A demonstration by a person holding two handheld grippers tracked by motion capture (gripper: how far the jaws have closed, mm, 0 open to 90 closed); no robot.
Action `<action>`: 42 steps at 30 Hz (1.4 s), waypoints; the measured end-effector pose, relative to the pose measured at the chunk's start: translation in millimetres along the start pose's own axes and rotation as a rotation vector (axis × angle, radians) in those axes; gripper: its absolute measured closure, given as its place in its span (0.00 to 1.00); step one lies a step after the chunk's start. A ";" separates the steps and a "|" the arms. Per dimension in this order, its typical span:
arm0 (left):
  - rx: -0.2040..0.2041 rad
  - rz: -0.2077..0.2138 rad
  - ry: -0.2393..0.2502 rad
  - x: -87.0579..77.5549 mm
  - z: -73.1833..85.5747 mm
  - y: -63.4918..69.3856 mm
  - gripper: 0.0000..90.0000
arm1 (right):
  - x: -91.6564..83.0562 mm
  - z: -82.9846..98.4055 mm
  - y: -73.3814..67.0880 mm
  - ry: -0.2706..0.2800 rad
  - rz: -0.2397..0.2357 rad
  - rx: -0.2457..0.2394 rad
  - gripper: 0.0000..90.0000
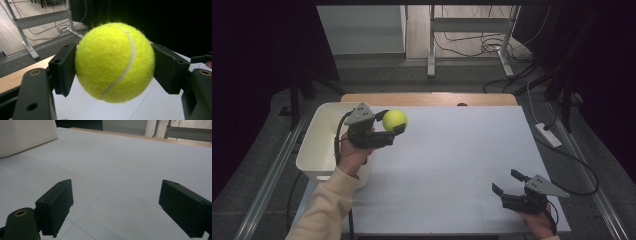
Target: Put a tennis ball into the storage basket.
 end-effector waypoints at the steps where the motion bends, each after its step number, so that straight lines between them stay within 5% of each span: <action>1: -0.001 -0.004 -0.001 -1.0 0.5 -1.5 0.30 | 0.0 0.0 -0.1 0.000 0.000 0.000 0.14; 23: -0.053 -0.091 -0.005 -23.4 9.3 -37.5 0.30 | 0.3 -0.6 -0.7 -0.001 0.004 -0.001 0.14; 42: -0.111 -0.205 -0.023 -38.5 16.9 -75.7 0.30 | 1.3 -0.9 -0.8 -0.002 0.000 -0.002 0.14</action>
Point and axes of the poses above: each handheld gripper's, and its own axes: x roughly forward along the jaws, z roughly out of its underside, y roughly to its right, the point moved 5 cm from there along x, roughly forward along the jaws, and after that the axes turned 9 degrees about -z, right-handed, at the moved point
